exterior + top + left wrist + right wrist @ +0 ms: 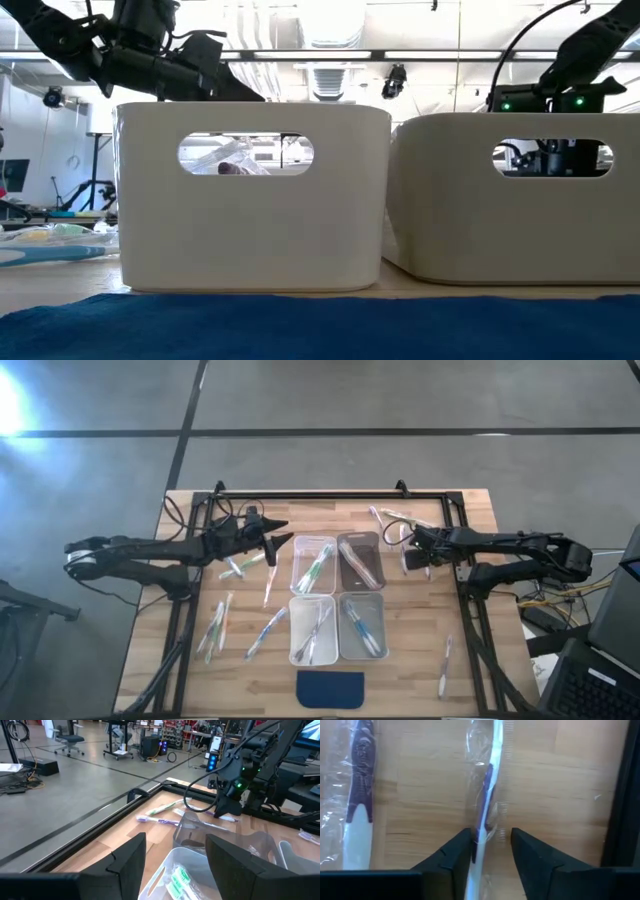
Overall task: Pick & Place Toothbrushes
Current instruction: Put the violet toothbrush into the white bin
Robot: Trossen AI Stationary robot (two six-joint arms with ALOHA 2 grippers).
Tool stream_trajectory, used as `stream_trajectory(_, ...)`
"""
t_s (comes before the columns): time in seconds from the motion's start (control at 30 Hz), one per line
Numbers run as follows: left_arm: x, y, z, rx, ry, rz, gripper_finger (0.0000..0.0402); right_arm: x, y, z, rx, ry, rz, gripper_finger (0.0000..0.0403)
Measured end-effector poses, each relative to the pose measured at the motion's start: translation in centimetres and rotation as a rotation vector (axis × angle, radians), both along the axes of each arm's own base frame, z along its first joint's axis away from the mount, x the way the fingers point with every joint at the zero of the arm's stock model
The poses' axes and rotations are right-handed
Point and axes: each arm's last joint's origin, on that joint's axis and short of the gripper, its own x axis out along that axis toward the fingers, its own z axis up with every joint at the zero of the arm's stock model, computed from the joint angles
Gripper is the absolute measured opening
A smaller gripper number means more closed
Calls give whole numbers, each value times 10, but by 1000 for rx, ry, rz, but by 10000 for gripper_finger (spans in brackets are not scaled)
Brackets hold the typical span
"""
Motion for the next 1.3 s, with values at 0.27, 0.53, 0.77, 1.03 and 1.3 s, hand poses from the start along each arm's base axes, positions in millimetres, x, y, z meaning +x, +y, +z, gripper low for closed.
stream_trajectory(0.27, 0, 0, 0, -17, -4, -7, 209, 1, -1, -1, -4, -11, 20, 22)
stream_trajectory(0.53, 0, -1, -1, -27, -2, -19, 209, 6, -2, 15, -51, -54, 45, 15)
stream_trajectory(0.77, 0, -1, -1, -30, 4, -29, 209, 29, 5, 74, -244, -259, 185, 14)
stream_trajectory(1.03, 0, -1, -2, -43, -1, -44, 209, 59, 47, 142, -528, -509, 457, 13)
stream_trajectory(1.3, 2, -5, 5, -45, -71, -164, 209, 99, 121, 161, -848, -697, 832, 13)
